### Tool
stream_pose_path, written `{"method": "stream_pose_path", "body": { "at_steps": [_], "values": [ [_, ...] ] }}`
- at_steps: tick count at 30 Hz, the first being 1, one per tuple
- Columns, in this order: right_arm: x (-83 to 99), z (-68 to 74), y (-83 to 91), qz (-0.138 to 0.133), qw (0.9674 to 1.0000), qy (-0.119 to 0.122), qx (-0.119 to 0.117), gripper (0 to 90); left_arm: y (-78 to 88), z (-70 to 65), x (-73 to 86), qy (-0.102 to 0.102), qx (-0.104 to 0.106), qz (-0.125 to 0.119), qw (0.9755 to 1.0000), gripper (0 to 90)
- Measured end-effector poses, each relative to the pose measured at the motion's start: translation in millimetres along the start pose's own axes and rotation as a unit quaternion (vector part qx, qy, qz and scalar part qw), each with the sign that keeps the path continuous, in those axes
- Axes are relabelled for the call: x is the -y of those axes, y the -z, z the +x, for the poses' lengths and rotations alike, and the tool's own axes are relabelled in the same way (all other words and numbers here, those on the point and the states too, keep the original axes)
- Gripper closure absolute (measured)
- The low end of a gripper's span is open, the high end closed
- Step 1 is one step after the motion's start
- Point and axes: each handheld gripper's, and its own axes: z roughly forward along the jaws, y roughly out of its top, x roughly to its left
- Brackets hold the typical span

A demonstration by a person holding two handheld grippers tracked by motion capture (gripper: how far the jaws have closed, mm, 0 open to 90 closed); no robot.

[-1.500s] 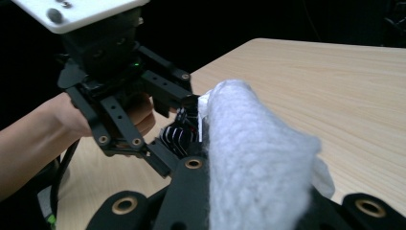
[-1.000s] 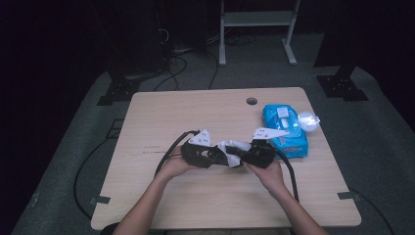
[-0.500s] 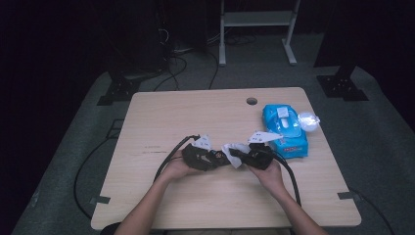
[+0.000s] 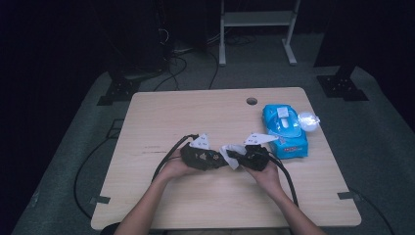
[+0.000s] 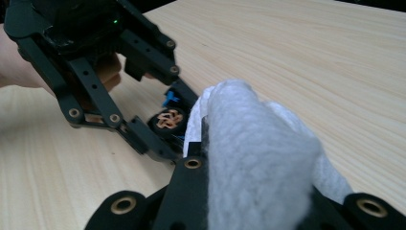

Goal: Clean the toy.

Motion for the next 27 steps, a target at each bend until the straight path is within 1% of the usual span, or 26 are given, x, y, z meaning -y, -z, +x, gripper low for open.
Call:
{"method": "stream_pose_path", "body": {
  "at_steps": [2, 3, 7, 8, 9, 11, 13, 14, 16, 18, 19, 21, 22, 24, 25, 26, 27],
  "values": [
    [-1.4, 4.1, -3.1, 0.001, 0.9999, 0.003, -0.01, 84.4, -0.8, -1.9, -1.7, -0.009, -0.004, 0.001, 1.0, 56.5],
    [-1.8, 5.9, -4.2, 0.002, 0.9999, 0.004, -0.012, 84.4, -0.4, -1.7, -1.6, -0.01, -0.003, 0.002, 0.9999, 57.0],
    [-2.1, 5.0, -3.1, 0.005, 0.9999, 0.009, -0.008, 84.3, 0.3, -1.2, -1.7, -0.012, -0.005, 0.004, 0.9999, 57.8],
    [-0.9, 0.2, 2.6, 0.006, 0.9999, 0.01, 0.006, 84.4, 0.8, -1.1, -1.7, -0.013, -0.005, 0.006, 0.9999, 57.9],
    [-0.3, -2.4, 5.2, 0.006, 0.9998, 0.011, 0.012, 84.3, 1.4, -1.0, -1.5, -0.015, -0.005, 0.006, 0.9999, 57.9],
    [1.3, -10.4, 13.0, 0.003, 0.9997, 0.002, 0.026, 84.3, 1.7, -0.7, -1.3, -0.016, -0.005, 0.007, 0.9998, 57.9],
    [1.6, -17.1, 19.0, 0.006, 0.999, 0.0, 0.044, 84.3, 1.9, -0.4, -1.5, -0.014, -0.003, 0.007, 0.9999, 57.9],
    [1.6, -17.1, 19.0, 0.006, 0.999, 0.0, 0.044, 84.3, 1.9, -0.4, -1.5, -0.014, -0.003, 0.007, 0.9999, 58.0],
    [1.4, -18.4, 19.6, 0.004, 0.9991, -0.009, 0.04, 84.4, 1.5, -1.1, -1.6, -0.014, -0.004, 0.005, 0.9999, 58.0],
    [0.5, -14.5, 14.3, 0.004, 0.9995, -0.006, 0.029, 84.3, 1.6, -1.0, -1.6, -0.014, -0.004, 0.006, 0.9999, 58.0],
    [-0.2, -12.3, 11.9, 0.006, 0.9996, -0.004, 0.026, 84.3, 2.6, 0.0, -1.6, -0.017, -0.003, 0.01, 0.9998, 58.0],
    [-1.6, -11.4, 10.5, 0.009, 0.9995, 0.005, 0.029, 84.2, 3.7, 0.4, -0.7, -0.014, -0.004, 0.01, 0.9999, 58.0],
    [-1.7, -12.6, 11.8, 0.009, 0.9995, 0.004, 0.031, 84.2, 4.3, 0.9, -0.3, -0.013, -0.004, 0.01, 0.9999, 58.1],
    [-0.6, -18.3, 16.4, 0.011, 0.9989, 0.005, 0.045, 84.2, 5.4, 2.1, 0.8, -0.01, -0.004, 0.009, 0.9999, 58.1],
    [1.2, -24.5, 20.4, 0.009, 0.9985, -0.002, 0.054, 84.2, 5.7, 2.2, 1.2, -0.008, -0.003, 0.007, 0.9999, 58.1],
    [2.8, -31.1, 24.4, 0.002, 0.9985, -0.017, 0.053, 84.2, 5.6, 2.2, 1.2, -0.009, -0.002, 0.007, 0.9999, 58.1],
    [3.1, -34.0, 26.1, 0.0, 0.9983, -0.02, 0.055, 84.2, 5.5, 2.1, 0.9, -0.009, -0.002, 0.007, 0.9999, 58.2]
  ]
}}
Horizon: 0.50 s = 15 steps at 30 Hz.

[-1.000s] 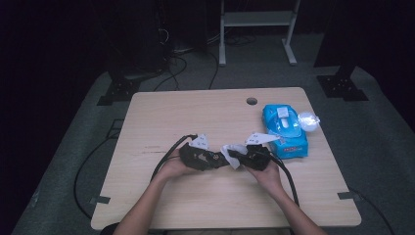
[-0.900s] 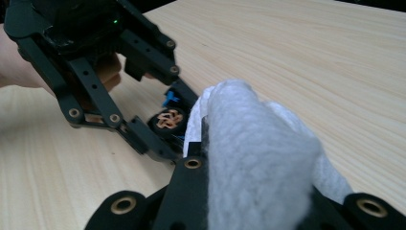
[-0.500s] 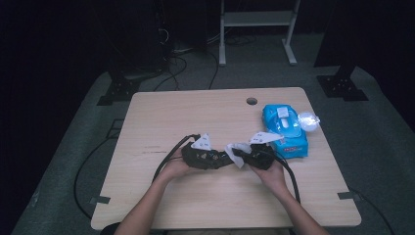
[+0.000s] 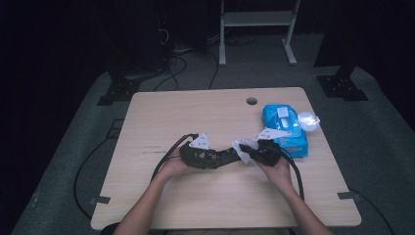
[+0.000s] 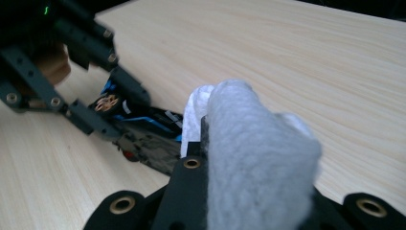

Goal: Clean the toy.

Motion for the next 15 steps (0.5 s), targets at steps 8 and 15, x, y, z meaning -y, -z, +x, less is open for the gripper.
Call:
{"method": "stream_pose_path", "body": {
  "at_steps": [8, 15],
  "values": [
    [-3.8, 14.0, -6.9, 0.005, 0.9999, 0.014, -0.009, 84.2, -0.2, -0.4, -0.5, -0.003, 0.001, 0.002, 1.0, 58.2],
    [-6.1, 26.5, -15.5, 0.007, 0.9991, 0.026, -0.034, 84.0, 1.5, 0.2, 0.6, -0.005, 0.002, 0.003, 1.0, 58.2]
  ]
}}
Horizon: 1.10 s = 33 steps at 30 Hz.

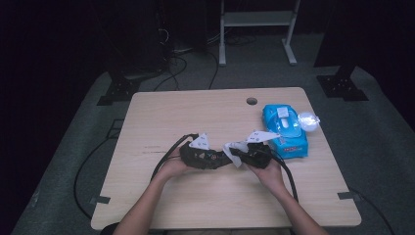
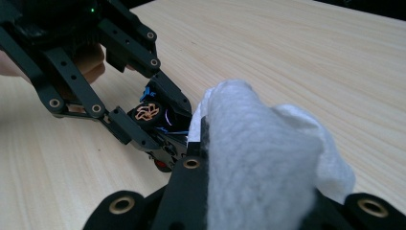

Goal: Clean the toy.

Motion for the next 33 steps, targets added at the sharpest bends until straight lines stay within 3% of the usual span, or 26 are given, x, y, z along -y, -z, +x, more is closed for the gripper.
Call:
{"method": "stream_pose_path", "body": {
  "at_steps": [7, 12, 16, 18, 22, 25, 31, 33],
  "values": [
    [2.3, -12.7, 10.4, 0.003, 0.9994, -0.006, 0.035, 84.1, -0.2, 0.1, -0.5, 0.001, 0.001, 0.0, 1.0, 58.2],
    [1.3, -4.7, 4.3, 0.006, 0.9997, 0.002, 0.022, 84.1, -1.0, 0.0, -0.7, 0.004, 0.004, -0.003, 1.0, 58.3],
    [-4.5, 16.4, -12.0, 0.009, 0.9996, 0.022, -0.013, 84.1, -1.7, -0.9, -0.8, 0.003, 0.004, -0.005, 1.0, 58.3],
    [-8.3, 22.8, -19.8, 0.009, 0.9992, 0.02, -0.034, 84.2, -2.2, -1.2, -0.7, 0.004, 0.005, -0.007, 1.0, 58.4],
    [-15.5, 33.9, -31.2, 0.015, 0.9983, 0.033, -0.045, 84.1, -2.0, -1.2, -0.5, 0.004, 0.006, -0.008, 0.9999, 58.4],
    [-15.7, 32.3, -30.7, 0.019, 0.9984, 0.037, -0.039, 84.1, -1.8, -0.8, -0.4, 0.003, 0.006, -0.007, 0.9999, 58.4],
    [-13.4, 17.8, -18.2, 0.027, 0.9982, 0.053, -0.001, 84.1, -1.5, -0.4, -0.6, 0.0, 0.007, -0.006, 1.0, 58.4],
    [-8.6, 3.1, -6.4, 0.027, 0.9985, 0.044, 0.018, 84.2, -1.4, -0.1, -0.6, 0.002, 0.008, -0.005, 1.0, 58.4]
  ]
}}
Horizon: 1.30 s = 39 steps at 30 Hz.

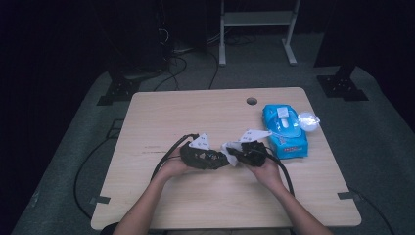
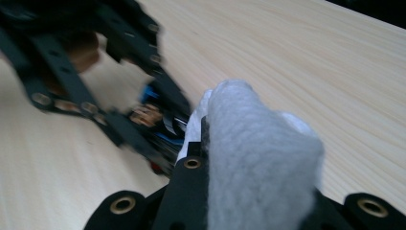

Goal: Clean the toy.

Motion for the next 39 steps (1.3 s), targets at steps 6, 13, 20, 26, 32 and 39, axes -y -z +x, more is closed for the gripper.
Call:
{"method": "stream_pose_path", "body": {
  "at_steps": [6, 13, 20, 26, 32, 39],
  "values": [
    [13.3, -19.2, 16.4, -0.013, 0.9993, -0.03, 0.018, 84.2, -0.2, 0.3, 0.3, 0.002, 0.001, -0.002, 1.0, 58.4],
    [10.2, -11.1, 11.2, -0.014, 0.9995, -0.022, 0.014, 84.1, 0.0, 0.2, 0.2, -0.001, -0.001, 0.0, 1.0, 58.4],
    [3.7, -2.2, 2.2, -0.015, 0.9997, -0.017, 0.007, 84.1, 3.0, 2.5, 2.7, 0.006, -0.005, 0.0, 1.0, 58.4],
    [2.7, -9.0, 8.4, -0.017, 0.9996, -0.021, 0.01, 84.2, 3.1, 2.5, 2.5, 0.002, -0.005, 0.002, 1.0, 58.4],
    [12.0, -27.2, 18.0, -0.021, 0.9981, -0.053, 0.025, 84.2, 3.6, 2.4, 2.4, 0.0, -0.005, 0.004, 1.0, 58.4],
    [7.3, -16.4, 15.2, -0.034, 0.9983, -0.047, -0.005, 84.2, 3.9, 2.5, 2.5, 0.0, -0.004, 0.004, 1.0, 58.5]
  ]
}}
